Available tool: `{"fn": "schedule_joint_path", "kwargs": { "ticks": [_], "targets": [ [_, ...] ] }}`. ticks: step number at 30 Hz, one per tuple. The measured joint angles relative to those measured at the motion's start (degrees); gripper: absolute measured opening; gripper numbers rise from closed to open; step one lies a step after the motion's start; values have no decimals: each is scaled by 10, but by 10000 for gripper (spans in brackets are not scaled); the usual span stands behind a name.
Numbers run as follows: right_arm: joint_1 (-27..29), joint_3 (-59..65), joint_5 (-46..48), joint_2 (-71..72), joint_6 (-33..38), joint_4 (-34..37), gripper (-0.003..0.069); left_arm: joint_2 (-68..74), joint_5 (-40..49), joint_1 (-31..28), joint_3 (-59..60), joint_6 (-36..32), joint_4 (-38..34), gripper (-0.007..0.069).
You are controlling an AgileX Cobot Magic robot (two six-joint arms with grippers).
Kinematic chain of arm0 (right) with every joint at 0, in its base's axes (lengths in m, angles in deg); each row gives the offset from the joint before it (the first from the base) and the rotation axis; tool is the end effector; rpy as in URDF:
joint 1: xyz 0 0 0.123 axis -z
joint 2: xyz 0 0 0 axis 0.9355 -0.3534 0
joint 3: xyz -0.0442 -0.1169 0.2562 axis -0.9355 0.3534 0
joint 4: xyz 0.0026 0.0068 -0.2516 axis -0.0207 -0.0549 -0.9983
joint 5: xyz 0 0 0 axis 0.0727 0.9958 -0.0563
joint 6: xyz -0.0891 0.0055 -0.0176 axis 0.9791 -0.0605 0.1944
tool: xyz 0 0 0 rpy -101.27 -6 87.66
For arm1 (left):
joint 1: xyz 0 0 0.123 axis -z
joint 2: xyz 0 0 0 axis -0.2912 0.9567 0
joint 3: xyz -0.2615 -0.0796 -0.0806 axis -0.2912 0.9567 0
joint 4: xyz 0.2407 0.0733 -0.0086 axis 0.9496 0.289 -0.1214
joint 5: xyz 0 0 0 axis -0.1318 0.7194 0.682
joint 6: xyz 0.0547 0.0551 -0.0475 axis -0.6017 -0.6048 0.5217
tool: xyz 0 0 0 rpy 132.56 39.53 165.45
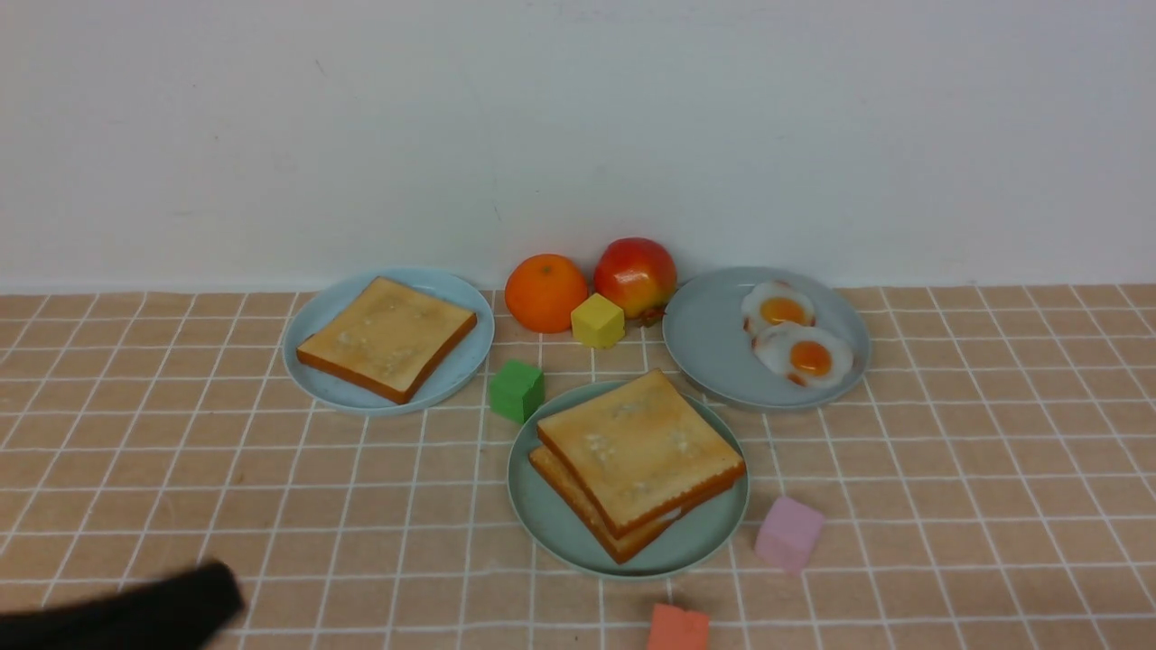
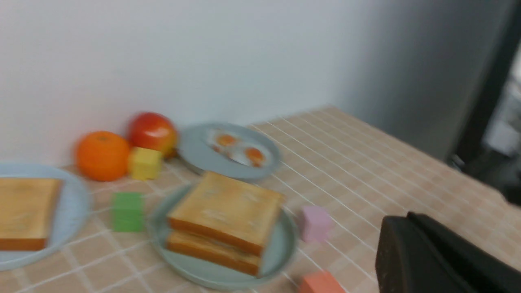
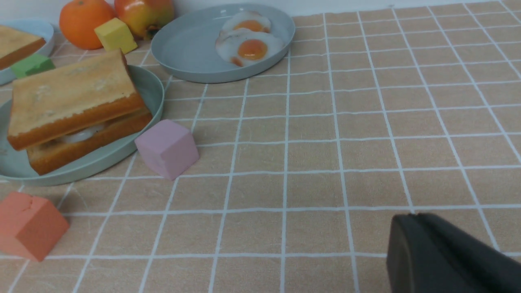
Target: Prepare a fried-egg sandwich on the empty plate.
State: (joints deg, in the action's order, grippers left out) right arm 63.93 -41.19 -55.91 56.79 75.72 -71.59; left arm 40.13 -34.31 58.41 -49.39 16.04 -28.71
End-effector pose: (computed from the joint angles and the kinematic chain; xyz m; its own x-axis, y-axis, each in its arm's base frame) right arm 0.0519 0.0060 0.1738 -0.3060 0.0876 -0.9480 -0.0705 0.9909 0.1143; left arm 0.0603 -0.0523 0.2706 -0.1352 -0.1734 -0.9755 0.6429 0.7338 -0.2195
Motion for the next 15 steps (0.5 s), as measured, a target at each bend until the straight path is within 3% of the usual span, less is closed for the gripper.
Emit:
{"fn": "schedule_joint_path", "kwargs": {
  "ticks": [3,4,7,10,15],
  "targets": [
    [0,0,0,0,0,0,5,-63,1,-140,31,-13,-45,-13],
    [0,0,0,0,0,0,5,-71,1,-148,33,-14,-47,-13],
    [0,0,0,0,0,0,9,-136,1,-270,78,-53,-81,-13],
    [0,0,0,0,0,0,13,-164,7,-356,124,-87,-122,-13],
    [0,0,0,1,0,0,18,-165,137,-424,147,-115,-160,-13]
  ]
}}
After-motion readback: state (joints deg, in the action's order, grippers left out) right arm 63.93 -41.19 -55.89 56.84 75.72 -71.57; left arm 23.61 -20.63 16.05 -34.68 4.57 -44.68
